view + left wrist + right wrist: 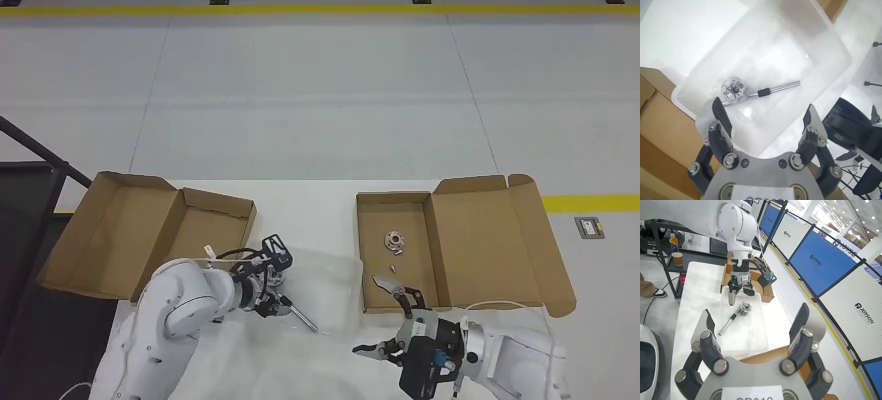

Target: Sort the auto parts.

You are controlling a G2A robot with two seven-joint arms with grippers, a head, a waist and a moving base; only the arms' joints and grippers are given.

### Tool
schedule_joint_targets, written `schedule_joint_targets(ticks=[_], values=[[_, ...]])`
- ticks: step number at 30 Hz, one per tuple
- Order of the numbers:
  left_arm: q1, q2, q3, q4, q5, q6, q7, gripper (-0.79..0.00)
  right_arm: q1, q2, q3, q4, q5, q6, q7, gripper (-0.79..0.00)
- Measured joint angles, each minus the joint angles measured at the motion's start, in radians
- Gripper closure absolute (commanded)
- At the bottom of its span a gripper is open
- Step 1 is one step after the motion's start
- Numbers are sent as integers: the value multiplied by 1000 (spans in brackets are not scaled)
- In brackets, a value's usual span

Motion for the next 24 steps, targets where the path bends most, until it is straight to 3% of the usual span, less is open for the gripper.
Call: schedule_joint_targets(ticks=[8,24], values=[[-84,-14,96,128,168,80,95,-785,0,0,0,0,0,0,0,-785],[-194,-52,219,355,210,156,199,-785,0,0,0,0,0,0,0,-785]])
